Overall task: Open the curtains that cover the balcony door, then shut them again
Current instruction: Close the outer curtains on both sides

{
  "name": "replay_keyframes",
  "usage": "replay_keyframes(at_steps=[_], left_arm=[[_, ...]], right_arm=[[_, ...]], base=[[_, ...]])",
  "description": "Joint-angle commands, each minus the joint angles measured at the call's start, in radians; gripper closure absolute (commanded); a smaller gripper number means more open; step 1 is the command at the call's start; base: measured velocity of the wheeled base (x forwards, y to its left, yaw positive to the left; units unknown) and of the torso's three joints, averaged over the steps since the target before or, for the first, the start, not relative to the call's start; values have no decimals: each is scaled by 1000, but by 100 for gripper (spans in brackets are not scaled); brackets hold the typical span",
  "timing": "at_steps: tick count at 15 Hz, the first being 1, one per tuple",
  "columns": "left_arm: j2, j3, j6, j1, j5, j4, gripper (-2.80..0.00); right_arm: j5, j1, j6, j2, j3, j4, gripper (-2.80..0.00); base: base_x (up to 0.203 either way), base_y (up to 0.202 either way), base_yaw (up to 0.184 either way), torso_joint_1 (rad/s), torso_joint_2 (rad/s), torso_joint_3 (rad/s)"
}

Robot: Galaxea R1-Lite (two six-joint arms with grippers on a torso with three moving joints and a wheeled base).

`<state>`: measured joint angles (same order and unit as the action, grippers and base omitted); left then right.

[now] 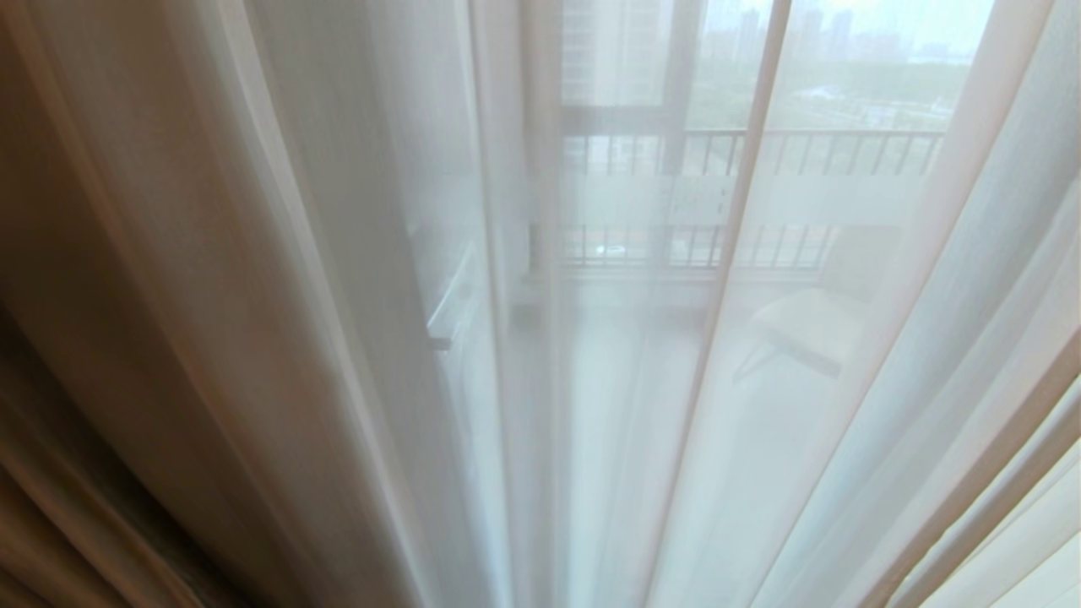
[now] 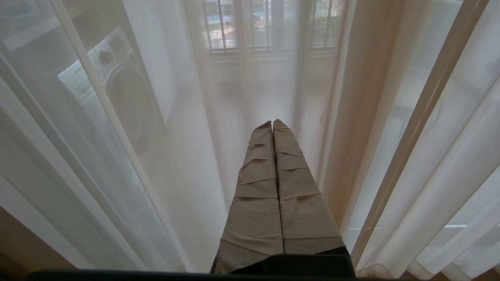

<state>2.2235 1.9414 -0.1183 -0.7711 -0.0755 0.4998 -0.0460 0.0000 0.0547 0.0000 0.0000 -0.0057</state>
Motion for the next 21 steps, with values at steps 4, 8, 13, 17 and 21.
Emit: replay_keyframes(at_steps=[4,8,13,17,21], left_arm=[[-171,-185,-51,1,40,25,0],[-332,-382,-63,0,64,28,0],[-504,-581,-64,0,79,26,0],[-623,-702,-64,3,202,23,0],[-710,-787,-64,38,300,22,0]], right_arm=[[0,0,1,0,0,0,0],[0,0,1,0,0,0,0],[0,0,1,0,0,0,0],[0,0,1,0,0,0,0],[0,0,1,0,0,0,0]], base=[[0,0,0,0,0,0],[0,0,0,0,0,0],[0,0,0,0,0,0],[0,0,0,0,0,0],[0,0,0,0,0,0]])
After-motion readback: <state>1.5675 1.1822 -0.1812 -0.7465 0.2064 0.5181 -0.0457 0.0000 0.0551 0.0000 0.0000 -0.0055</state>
